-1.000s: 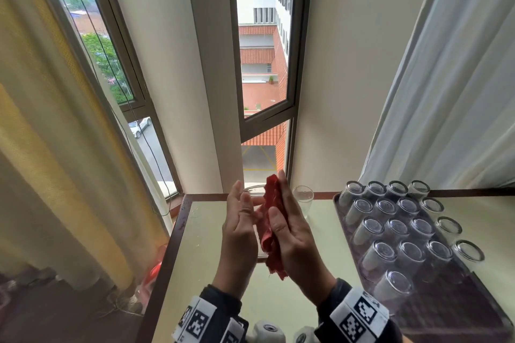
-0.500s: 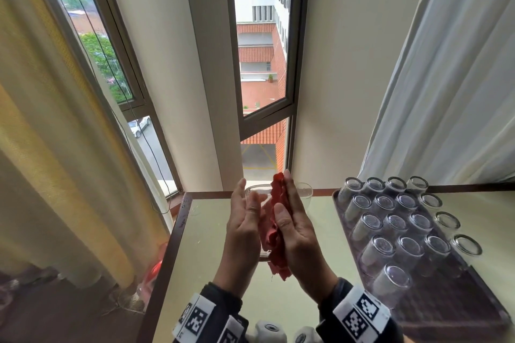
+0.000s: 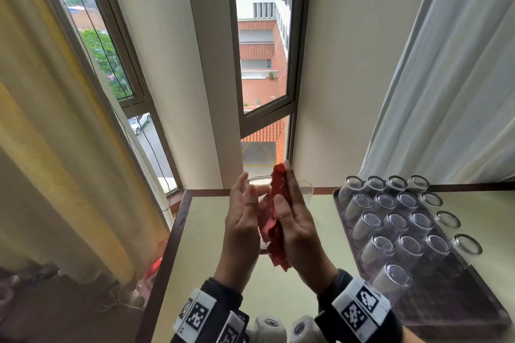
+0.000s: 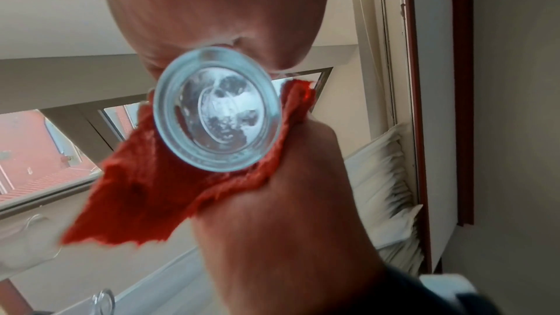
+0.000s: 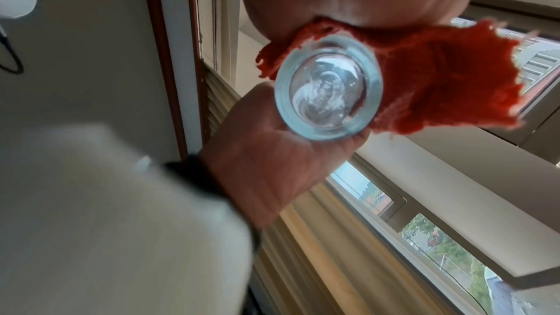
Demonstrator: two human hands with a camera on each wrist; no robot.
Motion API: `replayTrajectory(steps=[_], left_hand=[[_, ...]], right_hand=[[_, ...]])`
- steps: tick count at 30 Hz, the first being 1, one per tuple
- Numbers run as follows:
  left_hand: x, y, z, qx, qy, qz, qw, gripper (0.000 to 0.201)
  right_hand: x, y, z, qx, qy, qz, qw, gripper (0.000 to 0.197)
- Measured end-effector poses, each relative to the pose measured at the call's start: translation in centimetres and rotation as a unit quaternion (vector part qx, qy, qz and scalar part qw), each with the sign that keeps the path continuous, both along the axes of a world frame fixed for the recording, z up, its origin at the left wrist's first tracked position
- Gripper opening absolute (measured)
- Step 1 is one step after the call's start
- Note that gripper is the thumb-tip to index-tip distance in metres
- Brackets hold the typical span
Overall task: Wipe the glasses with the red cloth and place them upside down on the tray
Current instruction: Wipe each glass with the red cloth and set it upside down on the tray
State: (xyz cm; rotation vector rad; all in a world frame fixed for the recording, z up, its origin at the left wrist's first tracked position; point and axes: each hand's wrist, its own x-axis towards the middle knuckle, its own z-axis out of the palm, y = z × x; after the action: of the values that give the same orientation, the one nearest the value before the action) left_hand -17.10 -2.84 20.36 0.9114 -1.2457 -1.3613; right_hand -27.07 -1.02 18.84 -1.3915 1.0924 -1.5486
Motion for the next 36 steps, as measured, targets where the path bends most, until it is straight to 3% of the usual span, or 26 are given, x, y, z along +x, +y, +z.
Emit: replayTrajectory(steps=[4, 8, 13, 15, 21, 26, 31, 36], left_hand=[[-0.3, -0.2, -0.5, 0.000, -0.023, 0.004, 1.000, 0.038], [0.2, -0.6, -0.5, 0.007, -0.029, 0.002, 1.000, 0.057], [0.4, -0.4, -0.2, -0.003, -0.012, -0.007, 1.000, 0.051], [0.1, -0.1, -0.3, 0.001, -0.011, -0.015, 1.000, 0.056], [-0.1, -0.6, -0.8, -0.004, -0.047, 0.004, 0.999, 0.042], [0.3, -0.7, -0.4, -0.012, -0.036, 0.017, 0.999, 0.060], [-0.7, -0.2, -0.7, 0.001, -0.043, 0.003, 0.999, 0.060], [-0.1, -0.8, -1.1, 0.011, -0.074, 0.000, 0.997, 0.080]], right_hand=[[-0.2, -0.7, 0.8, 0.005, -0.021, 0.016, 1.000, 0.055], [0.4, -0.1, -0.1, 0.000, 0.000, 0.006, 1.000, 0.056], [0.4, 0.3, -0.8, 0.010, 0.023, -0.001, 1.000, 0.058], [0.1, -0.1, -0.3, 0.011, 0.008, -0.009, 1.000, 0.056], [0.2, -0.3, 0.3, 0.006, -0.025, 0.003, 1.000, 0.053], [0.2, 0.2, -0.8, 0.017, 0.019, -0.018, 1.000, 0.058], [-0.4, -0.6, 0.1, 0.042, -0.076, 0.016, 0.996, 0.054], [-0.9, 0.0, -0.3, 0.080, -0.122, 0.021, 0.989, 0.053]])
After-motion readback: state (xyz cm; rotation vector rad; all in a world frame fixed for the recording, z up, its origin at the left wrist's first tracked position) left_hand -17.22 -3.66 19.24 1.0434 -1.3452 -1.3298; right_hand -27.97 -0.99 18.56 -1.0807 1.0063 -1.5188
